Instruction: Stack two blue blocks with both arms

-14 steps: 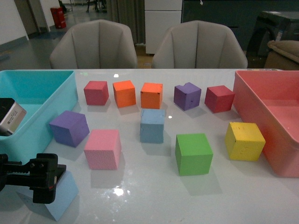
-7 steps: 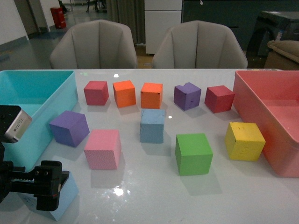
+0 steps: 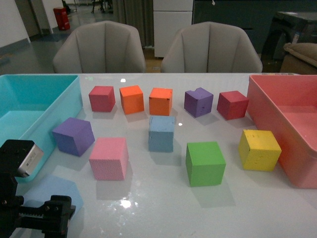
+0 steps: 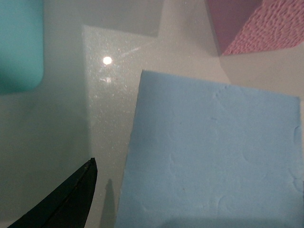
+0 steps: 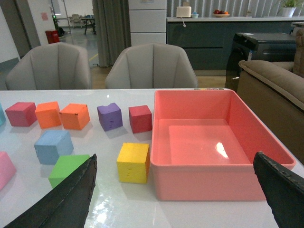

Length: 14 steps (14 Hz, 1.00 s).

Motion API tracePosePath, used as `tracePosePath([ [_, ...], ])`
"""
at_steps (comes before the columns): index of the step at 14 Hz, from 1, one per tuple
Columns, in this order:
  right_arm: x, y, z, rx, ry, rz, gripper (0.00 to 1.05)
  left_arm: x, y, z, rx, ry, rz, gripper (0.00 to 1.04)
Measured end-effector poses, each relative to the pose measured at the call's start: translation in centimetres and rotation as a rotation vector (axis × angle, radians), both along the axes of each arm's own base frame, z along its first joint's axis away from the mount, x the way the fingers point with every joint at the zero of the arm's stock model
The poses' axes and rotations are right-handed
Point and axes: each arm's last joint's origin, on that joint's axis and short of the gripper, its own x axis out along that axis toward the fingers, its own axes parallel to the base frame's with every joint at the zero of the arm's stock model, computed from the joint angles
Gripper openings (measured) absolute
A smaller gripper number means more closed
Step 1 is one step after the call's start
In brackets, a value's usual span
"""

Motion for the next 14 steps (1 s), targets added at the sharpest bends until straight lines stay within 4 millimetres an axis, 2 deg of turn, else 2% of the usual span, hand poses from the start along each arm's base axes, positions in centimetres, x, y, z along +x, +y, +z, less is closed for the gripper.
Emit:
tracePosePath([
  [2,0.0,0.0,0.0,0.000,0.000,0.000,0.98,-0.1,-0.2,-0.3,0.003,0.010,-0.006,0.95],
  [5,0.0,0.0,0.0,0.000,0.000,0.000,0.98,-0.1,-0.4,-0.1,0.012,0.013,-0.005,0.63],
  [7,0.0,0.0,0.0,0.000,0.000,0.000,0.98,-0.2,-0.5,1.0,0.011,-0.009,-0.009,0.53],
  [9,0.0,0.0,0.0,0.000,0.000,0.000,0.98,-0.4,-1.5,3.4,0.006,-0.046,-0.039,0.49],
  [10,0.0,0.0,0.0,0.000,0.000,0.000,0.98,-0.1,-2.8,5.3,0.000,-0.082,-0.071,0.49],
  [11,0.0,0.0,0.0,0.000,0.000,0.000,0.98,1.4,-4.9,8.1,-0.015,-0.148,-0.113,0.48],
  [12,0.0,0.0,0.0,0.000,0.000,0.000,0.98,6.2,-11.8,10.9,0.012,-0.150,-0.211,0.48],
  [13,0.0,0.0,0.0,0.000,0.000,0.000,0.98,11.5,-16.4,11.0,0.022,-0.116,-0.209,0.48],
  [14,0.0,0.0,0.0,0.000,0.000,0.000,0.98,13.0,-17.3,10.4,0.023,-0.091,-0.191,0.48],
])
